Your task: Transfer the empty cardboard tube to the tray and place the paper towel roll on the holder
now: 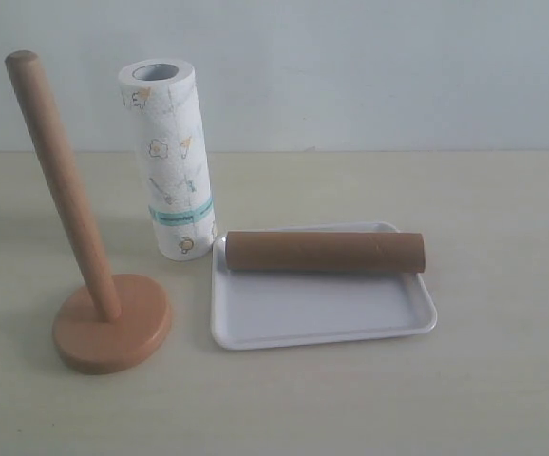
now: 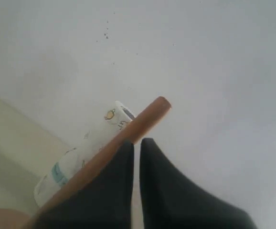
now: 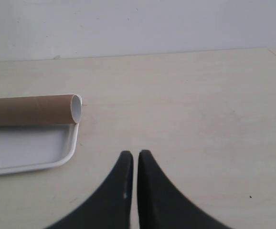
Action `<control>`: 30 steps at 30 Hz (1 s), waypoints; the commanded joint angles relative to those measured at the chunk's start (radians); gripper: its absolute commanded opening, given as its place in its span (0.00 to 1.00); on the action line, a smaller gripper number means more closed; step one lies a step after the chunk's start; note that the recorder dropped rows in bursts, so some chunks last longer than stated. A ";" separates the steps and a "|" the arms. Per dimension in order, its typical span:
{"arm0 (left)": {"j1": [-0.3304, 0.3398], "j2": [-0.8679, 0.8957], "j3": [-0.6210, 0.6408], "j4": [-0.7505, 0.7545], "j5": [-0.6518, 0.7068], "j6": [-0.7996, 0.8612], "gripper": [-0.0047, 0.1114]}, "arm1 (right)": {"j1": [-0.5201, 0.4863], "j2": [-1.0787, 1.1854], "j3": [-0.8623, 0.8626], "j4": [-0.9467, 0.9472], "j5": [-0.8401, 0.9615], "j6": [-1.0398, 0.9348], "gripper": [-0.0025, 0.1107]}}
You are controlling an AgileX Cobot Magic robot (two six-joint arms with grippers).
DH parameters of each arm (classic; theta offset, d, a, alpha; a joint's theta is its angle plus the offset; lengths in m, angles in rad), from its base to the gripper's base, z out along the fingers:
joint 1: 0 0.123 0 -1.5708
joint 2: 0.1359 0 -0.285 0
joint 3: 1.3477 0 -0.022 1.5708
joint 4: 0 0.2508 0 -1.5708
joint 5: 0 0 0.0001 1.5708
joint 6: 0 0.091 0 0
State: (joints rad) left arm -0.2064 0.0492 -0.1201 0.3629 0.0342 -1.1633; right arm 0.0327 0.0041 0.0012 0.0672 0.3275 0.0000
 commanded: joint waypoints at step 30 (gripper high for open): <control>0.196 -0.049 0.120 -0.363 0.276 1.163 0.08 | -0.003 -0.004 -0.001 0.000 -0.007 0.000 0.06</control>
